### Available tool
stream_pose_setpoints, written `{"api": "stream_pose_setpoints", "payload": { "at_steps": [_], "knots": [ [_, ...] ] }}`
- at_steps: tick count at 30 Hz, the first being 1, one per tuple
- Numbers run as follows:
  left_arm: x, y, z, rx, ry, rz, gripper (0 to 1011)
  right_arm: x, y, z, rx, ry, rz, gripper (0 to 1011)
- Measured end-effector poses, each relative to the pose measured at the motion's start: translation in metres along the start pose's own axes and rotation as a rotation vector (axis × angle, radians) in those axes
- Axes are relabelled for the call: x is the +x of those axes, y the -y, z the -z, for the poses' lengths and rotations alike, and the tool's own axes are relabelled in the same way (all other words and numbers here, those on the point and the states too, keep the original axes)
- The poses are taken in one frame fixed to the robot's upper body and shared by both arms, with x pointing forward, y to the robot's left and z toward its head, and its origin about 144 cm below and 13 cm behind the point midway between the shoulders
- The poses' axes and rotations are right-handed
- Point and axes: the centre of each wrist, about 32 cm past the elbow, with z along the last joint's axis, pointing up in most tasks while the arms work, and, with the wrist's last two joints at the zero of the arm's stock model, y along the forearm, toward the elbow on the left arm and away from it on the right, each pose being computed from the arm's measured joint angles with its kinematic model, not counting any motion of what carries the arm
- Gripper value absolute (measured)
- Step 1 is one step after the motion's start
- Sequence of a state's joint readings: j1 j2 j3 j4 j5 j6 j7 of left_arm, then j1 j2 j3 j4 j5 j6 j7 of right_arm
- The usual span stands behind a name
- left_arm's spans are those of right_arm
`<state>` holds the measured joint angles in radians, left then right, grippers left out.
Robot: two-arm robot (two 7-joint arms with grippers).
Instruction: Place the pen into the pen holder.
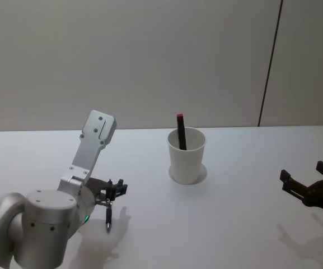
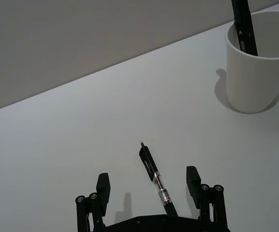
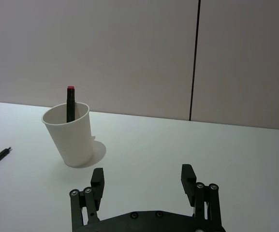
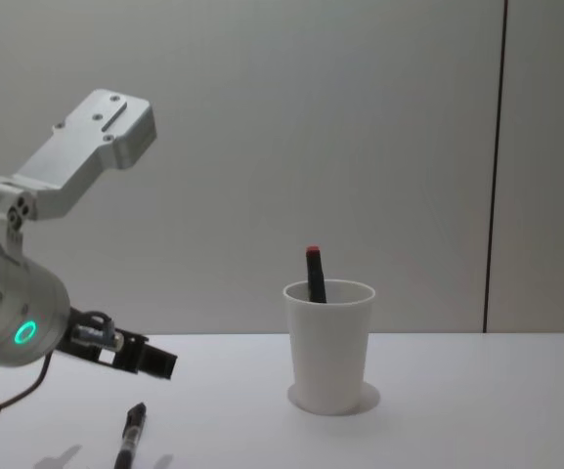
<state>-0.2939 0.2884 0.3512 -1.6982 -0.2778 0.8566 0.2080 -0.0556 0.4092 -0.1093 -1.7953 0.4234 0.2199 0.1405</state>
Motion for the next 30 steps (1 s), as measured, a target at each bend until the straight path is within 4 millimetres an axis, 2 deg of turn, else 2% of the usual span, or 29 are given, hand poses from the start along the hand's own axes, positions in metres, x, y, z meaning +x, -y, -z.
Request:
{"api": "stream_pose_setpoints", "payload": {
  "at_steps": [30],
  "knots": [
    [-0.011,0.015,0.015,0.098,-0.087,0.023,1004,0.000,0.000,0.000,0.000,0.000,0.000,1002]
  ]
}}
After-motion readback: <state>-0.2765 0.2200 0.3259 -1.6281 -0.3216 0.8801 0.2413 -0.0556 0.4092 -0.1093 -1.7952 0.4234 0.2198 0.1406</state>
